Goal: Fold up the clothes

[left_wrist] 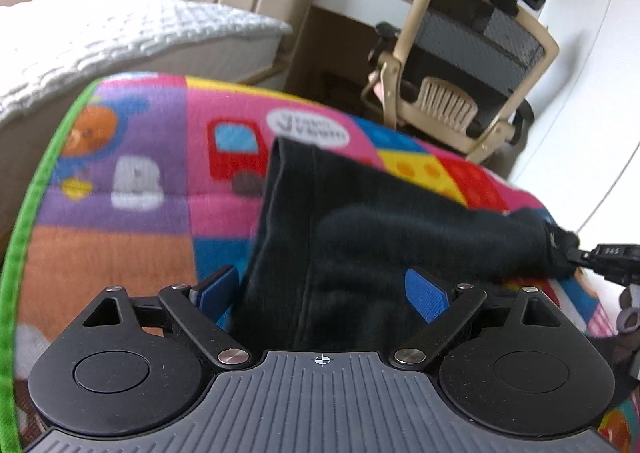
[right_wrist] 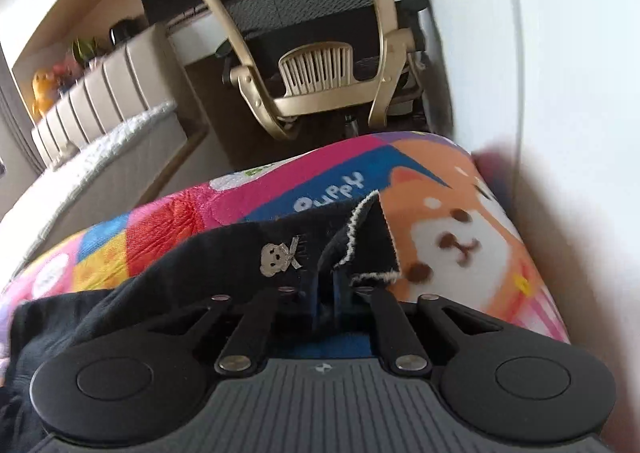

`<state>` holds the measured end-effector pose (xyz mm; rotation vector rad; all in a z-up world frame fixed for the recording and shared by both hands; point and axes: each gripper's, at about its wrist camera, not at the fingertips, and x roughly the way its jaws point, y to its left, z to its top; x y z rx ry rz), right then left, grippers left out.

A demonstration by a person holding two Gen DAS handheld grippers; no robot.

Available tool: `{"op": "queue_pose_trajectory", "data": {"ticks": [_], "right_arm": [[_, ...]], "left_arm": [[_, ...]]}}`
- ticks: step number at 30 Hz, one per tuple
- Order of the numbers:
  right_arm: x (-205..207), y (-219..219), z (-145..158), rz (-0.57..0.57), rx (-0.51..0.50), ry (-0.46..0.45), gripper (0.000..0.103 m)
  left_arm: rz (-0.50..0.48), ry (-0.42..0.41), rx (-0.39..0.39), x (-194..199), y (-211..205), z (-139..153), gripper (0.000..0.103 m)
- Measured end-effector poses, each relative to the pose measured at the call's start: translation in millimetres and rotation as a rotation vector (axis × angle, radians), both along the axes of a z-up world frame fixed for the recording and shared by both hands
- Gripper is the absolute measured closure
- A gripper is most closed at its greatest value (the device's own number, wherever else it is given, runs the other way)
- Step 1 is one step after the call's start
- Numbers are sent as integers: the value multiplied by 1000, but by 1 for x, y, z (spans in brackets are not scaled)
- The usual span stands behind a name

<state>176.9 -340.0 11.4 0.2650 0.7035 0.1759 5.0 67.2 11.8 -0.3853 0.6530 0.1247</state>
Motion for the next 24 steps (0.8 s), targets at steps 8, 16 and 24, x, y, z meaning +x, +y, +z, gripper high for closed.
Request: {"op": "queue_pose_trajectory", "data": {"ticks": [8, 16, 24], "right_arm": [[-76, -55, 8, -120, -57, -21, 97], [-134, -67, 8, -23, -85, -39, 44], [-65, -36, 17, -8, -43, -58, 55]], "left_arm": [[-47, -12, 24, -23, -11, -2, 9], [-34, -15, 28, -44, -20, -1, 9], [-31, -11, 84, -44, -31, -4, 4]]}}
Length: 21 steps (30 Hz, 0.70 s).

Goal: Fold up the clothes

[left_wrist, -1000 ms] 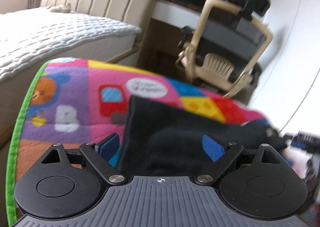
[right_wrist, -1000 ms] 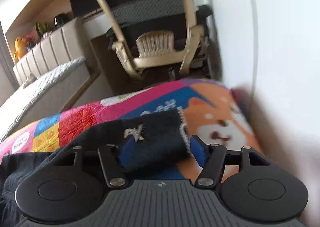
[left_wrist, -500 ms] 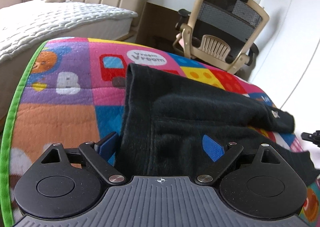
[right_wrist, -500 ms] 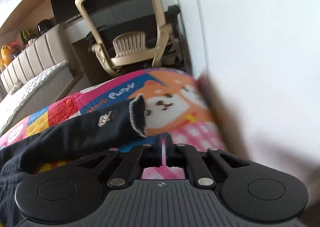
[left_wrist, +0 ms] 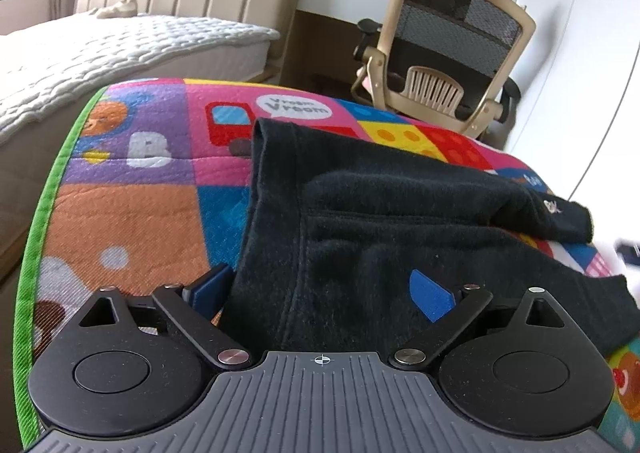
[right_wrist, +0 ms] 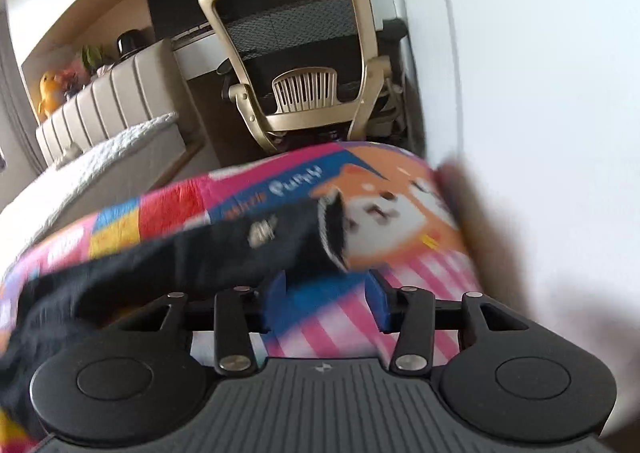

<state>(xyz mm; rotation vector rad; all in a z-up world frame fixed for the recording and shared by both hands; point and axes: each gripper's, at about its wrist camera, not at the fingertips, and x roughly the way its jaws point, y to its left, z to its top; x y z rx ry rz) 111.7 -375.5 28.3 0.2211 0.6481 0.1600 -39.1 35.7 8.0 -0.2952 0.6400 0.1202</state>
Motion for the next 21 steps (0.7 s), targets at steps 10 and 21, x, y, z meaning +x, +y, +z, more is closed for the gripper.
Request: {"op": "queue_pose_trajectory", "data": {"ticks": [10, 21], "right_arm": [[40, 31, -19, 53, -90, 45, 96], [-19, -17, 7, -53, -193, -89, 62]], "left_arm": [[-4, -25, -41, -2, 5, -2, 1], [-9, -26, -44, -2, 3, -3, 0]]}}
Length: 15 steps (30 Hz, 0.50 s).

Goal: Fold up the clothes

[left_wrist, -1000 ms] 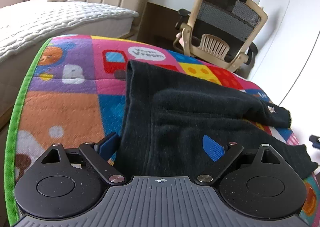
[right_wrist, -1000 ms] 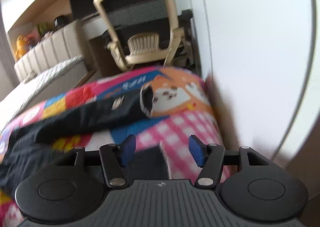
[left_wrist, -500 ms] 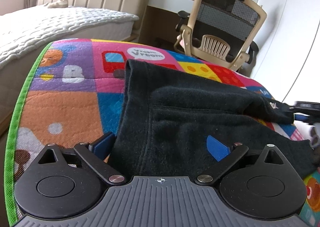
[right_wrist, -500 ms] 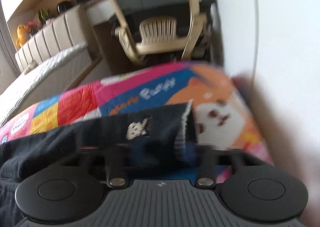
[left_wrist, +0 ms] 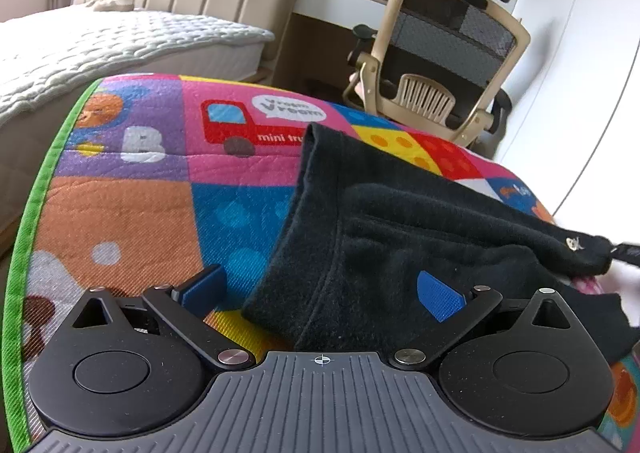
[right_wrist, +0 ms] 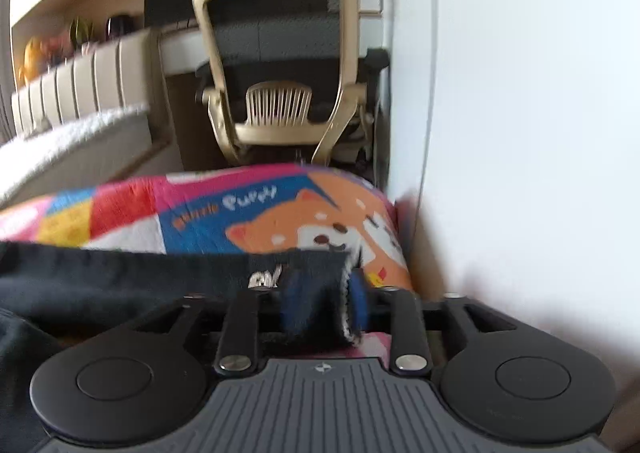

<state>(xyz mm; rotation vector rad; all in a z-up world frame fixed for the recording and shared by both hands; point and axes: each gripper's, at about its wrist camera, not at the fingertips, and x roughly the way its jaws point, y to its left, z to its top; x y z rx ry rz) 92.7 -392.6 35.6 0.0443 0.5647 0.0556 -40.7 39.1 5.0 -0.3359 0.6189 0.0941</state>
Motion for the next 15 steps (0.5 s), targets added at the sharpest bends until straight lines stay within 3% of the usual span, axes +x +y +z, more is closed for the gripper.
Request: {"op": "queue_pose_trajectory", "data": {"ticks": [5, 10, 12, 15], "right_arm": [[-44, -16, -2, -21, 54, 50, 54], [-71, -7, -15, -15, 19, 37, 54], [-70, -2, -17, 16, 75, 56, 54], [-68, 7, -24, 69, 142, 109, 54]], "left_arm": [[-34, 0, -5, 8, -8, 12, 0], [-181, -120, 49, 38, -41, 46, 0], [-250, -103, 0, 66, -47, 46, 0], [-253, -9, -62, 109, -44, 32, 0]]}}
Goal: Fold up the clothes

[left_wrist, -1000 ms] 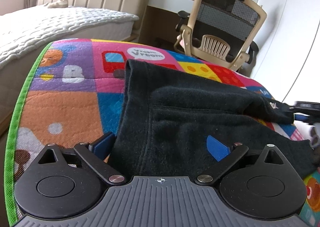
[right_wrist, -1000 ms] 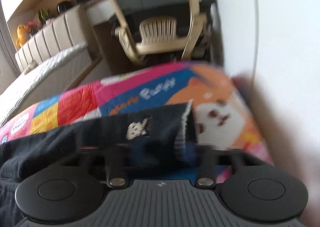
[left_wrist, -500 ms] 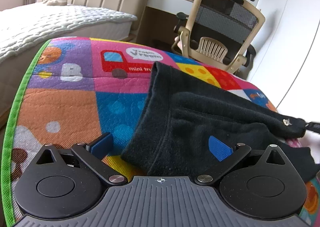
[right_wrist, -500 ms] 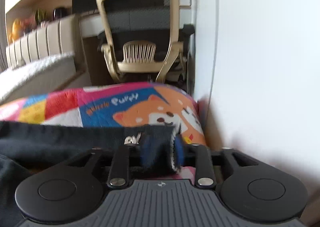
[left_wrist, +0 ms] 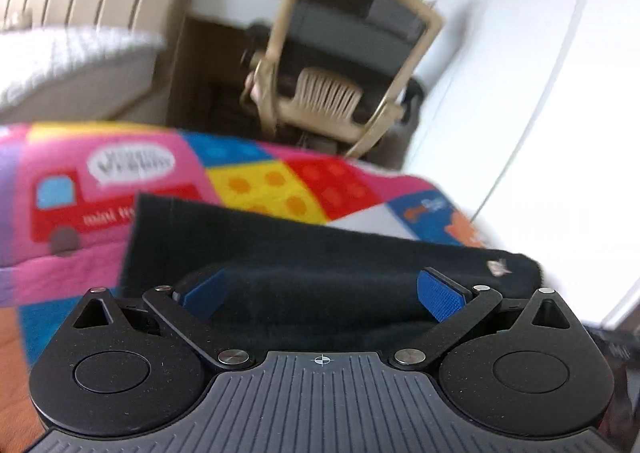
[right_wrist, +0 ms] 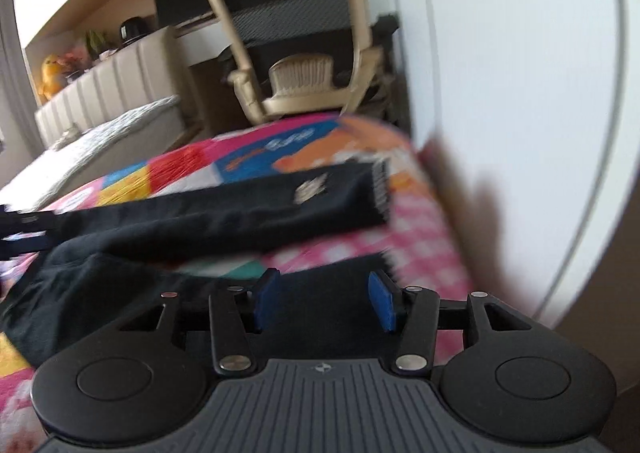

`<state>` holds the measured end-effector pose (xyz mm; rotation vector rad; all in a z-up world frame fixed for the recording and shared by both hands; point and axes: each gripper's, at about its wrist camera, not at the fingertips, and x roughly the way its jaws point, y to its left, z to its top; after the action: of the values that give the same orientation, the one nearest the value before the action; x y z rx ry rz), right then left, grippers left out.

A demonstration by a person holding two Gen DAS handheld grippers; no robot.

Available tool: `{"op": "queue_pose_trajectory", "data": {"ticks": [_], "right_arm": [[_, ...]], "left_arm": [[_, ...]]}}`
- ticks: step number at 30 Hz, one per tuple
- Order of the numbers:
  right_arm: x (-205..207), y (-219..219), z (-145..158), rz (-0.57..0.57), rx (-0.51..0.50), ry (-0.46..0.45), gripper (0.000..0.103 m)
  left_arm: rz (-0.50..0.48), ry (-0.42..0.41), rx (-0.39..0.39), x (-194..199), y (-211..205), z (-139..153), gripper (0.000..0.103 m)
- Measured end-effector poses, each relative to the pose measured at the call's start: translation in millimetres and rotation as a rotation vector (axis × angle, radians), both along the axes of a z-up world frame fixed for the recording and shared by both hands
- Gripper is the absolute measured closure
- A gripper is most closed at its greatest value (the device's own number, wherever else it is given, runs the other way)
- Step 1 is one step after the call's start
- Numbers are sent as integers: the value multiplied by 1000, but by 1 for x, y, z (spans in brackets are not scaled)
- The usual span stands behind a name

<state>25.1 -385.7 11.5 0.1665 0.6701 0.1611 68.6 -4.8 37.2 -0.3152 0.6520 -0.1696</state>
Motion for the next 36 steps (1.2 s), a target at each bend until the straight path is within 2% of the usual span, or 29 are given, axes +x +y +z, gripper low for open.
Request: {"op": "queue_pose_trajectory", "data": {"ticks": [4, 7, 12, 15, 21, 24, 25, 26, 27, 29, 36], "right_arm": [[0, 13, -9, 36, -32, 14, 48], [8, 19, -11, 54, -62, 1, 46], [36, 33, -14, 107, -134, -31, 46], [50, 35, -11, 89, -161, -30, 47], [72, 16, 11, -41, -36, -53, 47], [106, 13, 4, -48, 46, 14, 48], [115, 14, -1, -41, 75, 51, 53], [124, 14, -7, -35, 101, 87, 69], [126, 16, -7, -45, 89, 78, 78], [119, 19, -3, -34, 61, 46, 88], [94, 1, -7, -69, 1, 37, 91]], "left_arm": [[74, 101, -15, 20, 21, -17, 0], [87, 90, -42, 11, 36, -20, 2], [152, 72, 17, -4, 48, -22, 3], [167, 64, 19, -10, 50, -20, 3], [148, 28, -39, -42, 43, -10, 3], [137, 25, -64, -52, 37, -15, 2], [135, 26, -55, -53, 34, -16, 2], [134, 25, -40, -54, 33, -18, 2], [132, 25, -29, -55, 31, -19, 2], [130, 29, -24, -57, 31, -19, 2], [126, 40, 3, -68, 20, -22, 2]]}}
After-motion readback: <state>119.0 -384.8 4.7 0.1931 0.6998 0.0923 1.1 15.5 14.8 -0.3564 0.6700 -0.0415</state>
